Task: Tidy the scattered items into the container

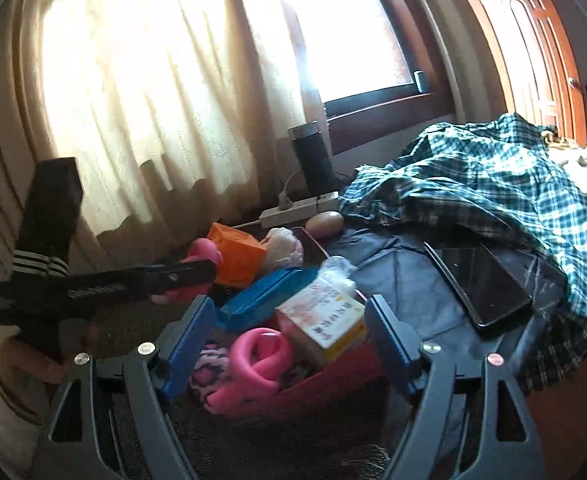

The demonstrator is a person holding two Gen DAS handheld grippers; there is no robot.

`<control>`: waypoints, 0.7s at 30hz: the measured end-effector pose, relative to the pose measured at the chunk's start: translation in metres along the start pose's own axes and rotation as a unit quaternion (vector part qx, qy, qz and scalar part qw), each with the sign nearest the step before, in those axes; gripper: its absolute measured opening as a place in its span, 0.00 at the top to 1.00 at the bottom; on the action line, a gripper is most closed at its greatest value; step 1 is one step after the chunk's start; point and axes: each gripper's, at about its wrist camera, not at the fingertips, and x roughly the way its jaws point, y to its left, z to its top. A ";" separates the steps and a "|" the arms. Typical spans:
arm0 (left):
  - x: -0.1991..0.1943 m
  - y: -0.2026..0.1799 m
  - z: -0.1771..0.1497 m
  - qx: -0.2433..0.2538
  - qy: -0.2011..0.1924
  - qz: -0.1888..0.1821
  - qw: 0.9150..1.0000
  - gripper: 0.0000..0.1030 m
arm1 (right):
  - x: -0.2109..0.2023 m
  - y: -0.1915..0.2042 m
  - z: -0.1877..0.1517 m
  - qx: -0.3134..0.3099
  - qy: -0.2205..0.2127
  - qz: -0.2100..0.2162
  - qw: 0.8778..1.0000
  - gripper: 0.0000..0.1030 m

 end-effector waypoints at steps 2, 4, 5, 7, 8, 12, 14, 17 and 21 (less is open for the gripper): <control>0.011 -0.004 0.000 0.006 0.007 0.013 1.000 0.53 | 0.001 -0.003 -0.001 0.002 0.000 0.000 1.000 0.22; 0.018 -0.003 0.000 0.005 0.012 0.020 1.000 0.53 | 0.002 -0.005 -0.002 0.001 0.000 0.000 1.000 0.22; 0.021 -0.003 0.000 0.004 0.015 0.022 1.000 0.53 | 0.002 -0.006 -0.002 0.000 0.000 0.000 1.000 0.22; 0.023 -0.002 0.000 0.005 0.018 0.020 1.000 0.48 | 0.003 -0.008 -0.003 0.000 0.001 0.000 1.000 0.22; 0.023 -0.002 -0.001 0.006 0.019 0.017 1.000 0.45 | 0.004 -0.009 -0.003 0.001 0.002 0.000 1.000 0.22; 0.005 -0.012 -0.006 0.023 -0.004 0.031 0.999 0.05 | 0.006 -0.014 -0.003 0.006 0.007 0.001 1.000 0.21; -0.012 -0.017 -0.011 0.040 -0.028 0.041 0.998 0.02 | 0.007 -0.014 -0.003 0.005 0.010 0.000 1.000 0.20; -0.034 -0.018 -0.020 0.054 -0.050 0.067 0.995 0.02 | 0.007 -0.010 -0.002 -0.011 0.021 -0.001 1.000 0.19; -0.051 -0.006 -0.034 0.040 -0.053 0.104 0.992 0.01 | 0.001 -0.007 -0.004 -0.044 0.037 -0.010 0.998 0.17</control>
